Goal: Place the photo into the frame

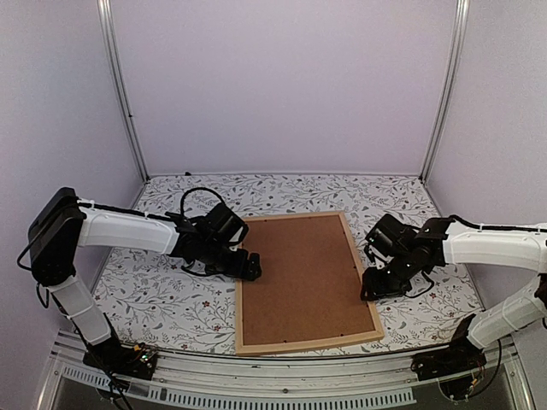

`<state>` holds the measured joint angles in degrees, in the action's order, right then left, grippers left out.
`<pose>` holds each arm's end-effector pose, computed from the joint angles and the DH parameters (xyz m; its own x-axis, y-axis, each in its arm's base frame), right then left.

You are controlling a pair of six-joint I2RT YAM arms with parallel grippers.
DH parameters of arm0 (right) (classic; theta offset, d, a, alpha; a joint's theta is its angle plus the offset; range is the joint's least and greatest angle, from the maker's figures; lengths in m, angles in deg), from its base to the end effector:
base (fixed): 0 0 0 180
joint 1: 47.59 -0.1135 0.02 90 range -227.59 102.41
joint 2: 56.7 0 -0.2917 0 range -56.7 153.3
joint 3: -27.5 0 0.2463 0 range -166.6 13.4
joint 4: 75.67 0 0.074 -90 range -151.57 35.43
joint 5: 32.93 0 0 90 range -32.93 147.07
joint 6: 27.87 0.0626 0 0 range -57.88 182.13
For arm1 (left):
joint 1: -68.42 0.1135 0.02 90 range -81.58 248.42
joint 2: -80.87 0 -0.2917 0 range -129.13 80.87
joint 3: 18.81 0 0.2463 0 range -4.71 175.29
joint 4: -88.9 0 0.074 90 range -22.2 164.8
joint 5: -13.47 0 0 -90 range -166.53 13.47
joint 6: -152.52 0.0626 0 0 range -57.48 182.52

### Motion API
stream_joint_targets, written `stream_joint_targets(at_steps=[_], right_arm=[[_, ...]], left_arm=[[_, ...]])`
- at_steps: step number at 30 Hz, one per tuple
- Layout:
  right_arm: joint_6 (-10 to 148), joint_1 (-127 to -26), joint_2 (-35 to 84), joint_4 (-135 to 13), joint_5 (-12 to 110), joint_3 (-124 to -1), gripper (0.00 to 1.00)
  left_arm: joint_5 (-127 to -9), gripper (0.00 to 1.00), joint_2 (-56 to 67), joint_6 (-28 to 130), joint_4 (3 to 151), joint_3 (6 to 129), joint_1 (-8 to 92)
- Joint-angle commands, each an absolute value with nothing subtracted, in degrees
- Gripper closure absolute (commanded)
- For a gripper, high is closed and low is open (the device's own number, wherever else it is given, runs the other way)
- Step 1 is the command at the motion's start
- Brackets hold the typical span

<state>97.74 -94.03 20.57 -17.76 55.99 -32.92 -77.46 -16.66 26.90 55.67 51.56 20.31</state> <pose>0.1558 0.1656 0.1949 -0.9644 -0.1693 -0.2031 -0.2047 0.9643 0.1678 0.2310 -0.2560 0.1715 -0.9023 0.1338 -0.4099 0.2626 0.9245 -0.2763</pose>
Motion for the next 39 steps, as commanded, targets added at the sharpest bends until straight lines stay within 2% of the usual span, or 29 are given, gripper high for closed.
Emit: stream_joint_targets(at_steps=[1,13,39], right_arm=[[98.3,-93.1,18.5,-16.8,58.8,-34.0,0.51],[97.6,-92.8,22.3,-17.0,58.9,-31.5,0.56],[98.0,-93.8,25.4,-18.2,58.9,-29.7,0.58]], left_arm=[[-77.9,0.04,-17.5,26.9,55.9,52.0,19.7],[-78.2,0.04,-17.4,27.0,55.9,51.5,19.7],[-78.2,0.04,-17.6,26.7,56.1,51.0,19.7]])
